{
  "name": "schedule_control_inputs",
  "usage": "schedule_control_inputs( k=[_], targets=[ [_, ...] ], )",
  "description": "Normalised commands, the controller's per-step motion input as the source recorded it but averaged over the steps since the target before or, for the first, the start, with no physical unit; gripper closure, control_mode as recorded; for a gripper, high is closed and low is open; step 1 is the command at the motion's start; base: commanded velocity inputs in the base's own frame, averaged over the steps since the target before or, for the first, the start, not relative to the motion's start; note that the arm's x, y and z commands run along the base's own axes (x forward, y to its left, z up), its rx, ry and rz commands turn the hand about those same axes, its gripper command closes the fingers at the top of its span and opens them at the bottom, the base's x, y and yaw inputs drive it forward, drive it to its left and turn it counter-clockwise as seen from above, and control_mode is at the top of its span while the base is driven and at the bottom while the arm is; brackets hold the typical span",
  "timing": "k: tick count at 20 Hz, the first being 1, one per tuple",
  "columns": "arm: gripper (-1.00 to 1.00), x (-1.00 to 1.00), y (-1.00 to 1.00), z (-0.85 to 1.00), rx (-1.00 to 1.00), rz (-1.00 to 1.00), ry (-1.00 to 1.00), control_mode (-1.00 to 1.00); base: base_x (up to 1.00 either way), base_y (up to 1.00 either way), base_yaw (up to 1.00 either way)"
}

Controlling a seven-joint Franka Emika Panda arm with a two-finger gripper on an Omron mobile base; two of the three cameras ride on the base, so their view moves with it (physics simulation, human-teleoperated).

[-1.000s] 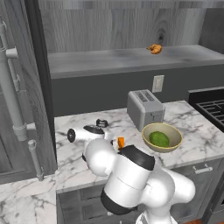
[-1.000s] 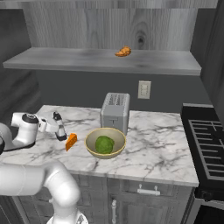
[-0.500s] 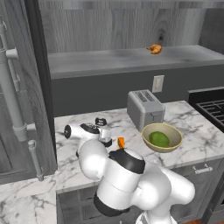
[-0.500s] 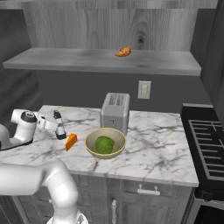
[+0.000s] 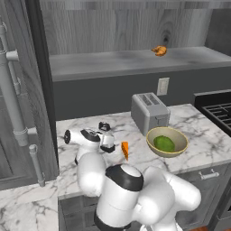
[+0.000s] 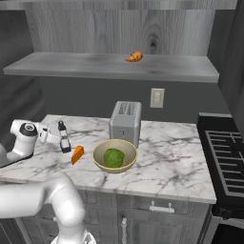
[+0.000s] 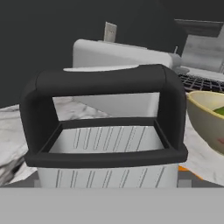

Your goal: Pick the cheese from the fridge and the cheese grater from the cabinet and place them next to the salad bowl.

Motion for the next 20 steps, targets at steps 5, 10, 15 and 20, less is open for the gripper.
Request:
schedule_control_inputs(
  k=[5, 10, 15, 20],
  targets=[
    [1.0, -0.13, -0.25, -0.4, 0.0, -0.02, 0.0, -1.0, 0.0, 0.0, 0.0],
    [1.0, -0.27, -0.25, -0.42, 0.0, 0.0, -0.02, -1.0, 0.0, 0.0, 0.0],
    [1.0, -0.39, -0.23, -0.45, 0.0, -0.05, -0.04, -1.0, 0.0, 0.0, 0.0],
    [1.0, -0.33, -0.26, -0.38, 0.01, -0.09, -0.02, -1.0, 0.0, 0.0, 0.0]
  ],
)
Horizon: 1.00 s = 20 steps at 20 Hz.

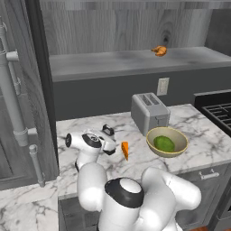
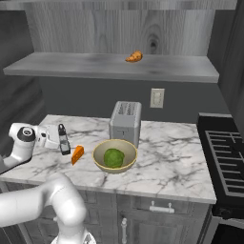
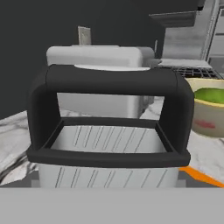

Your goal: Pick the cheese from the fridge and the cheese grater from the cabinet and place them next to the salad bowl.

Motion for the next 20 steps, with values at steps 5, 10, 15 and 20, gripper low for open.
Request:
schedule_control_inputs(
  k=[5, 10, 15, 20],
  targets=[
    [1.0, -0.24, -0.24, -0.31, 0.0, -0.1, 0.0, -1.0, 0.0, 0.0, 0.0],
    [1.0, -0.23, -0.2, -0.36, 0.0, -0.1, 0.0, -1.0, 0.0, 0.0, 0.0],
    [-1.0, -0.18, -0.15, -0.35, 0.0, -0.09, 0.0, -1.0, 0.0, 0.0, 0.0],
    [-1.0, -0.21, -0.2, -0.26, 0.01, -0.09, 0.0, -1.0, 0.0, 0.0, 0.0]
  ],
)
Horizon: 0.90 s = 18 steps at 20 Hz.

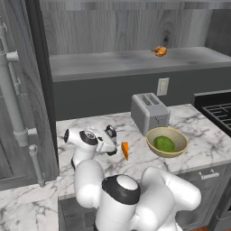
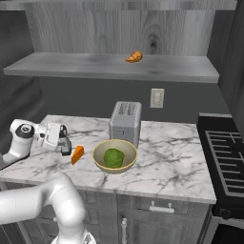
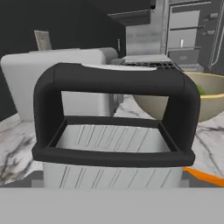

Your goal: Pick the cheese from the fridge and the cheese grater from the cabinet and place them next to the salad bowl.

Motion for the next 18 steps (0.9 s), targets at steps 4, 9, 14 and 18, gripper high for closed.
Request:
schedule_control_inputs(
  k=[4, 9, 14, 18],
  targets=[
    [-1.0, -0.25, -0.12, -0.22, 0.01, -0.08, 0.0, -1.0, 0.0, 0.0, 0.0],
    [-1.0, -0.15, -0.01, -0.1, 0.0, -0.06, -0.03, -1.0, 0.0, 0.0, 0.0],
    [-1.0, -0.08, 0.0, 0.0, 0.0, -0.04, -0.04, -1.0, 0.0, 0.0, 0.0],
    [-1.0, -0.02, 0.0, -0.06, 0.0, -0.04, -0.04, -1.0, 0.0, 0.0, 0.0]
  ],
)
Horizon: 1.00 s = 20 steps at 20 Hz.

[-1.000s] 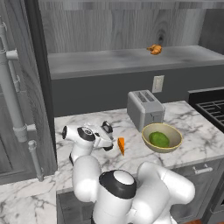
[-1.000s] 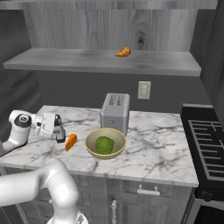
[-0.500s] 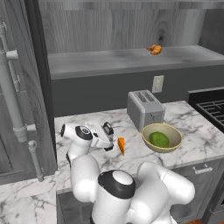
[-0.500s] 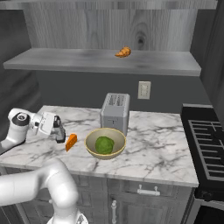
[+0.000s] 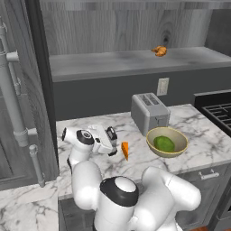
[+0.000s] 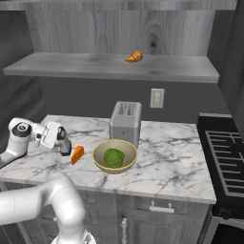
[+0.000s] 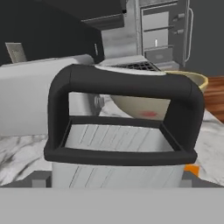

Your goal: Pick the cheese from the fridge and the cheese grater from the cabinet and place them next to the salad bowl.

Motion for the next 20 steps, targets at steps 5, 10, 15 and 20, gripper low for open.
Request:
schedule_control_inputs(
  k=[5, 10, 15, 20],
  targets=[
    [-1.0, 0.0, 0.0, -0.06, 0.0, -0.04, -0.06, -1.0, 0.0, 0.0, 0.0],
    [-1.0, 0.0, 0.04, -0.02, 0.0, -0.01, -0.1, -1.0, 0.0, 0.0, 0.0],
    [-1.0, 0.0, 0.08, -0.01, 0.0, 0.0, -0.1, -1.0, 0.0, 0.0, 0.0],
    [-1.0, 0.0, 0.06, 0.0, 0.0, 0.0, -0.06, -1.0, 0.0, 0.0, 0.0]
  ],
)
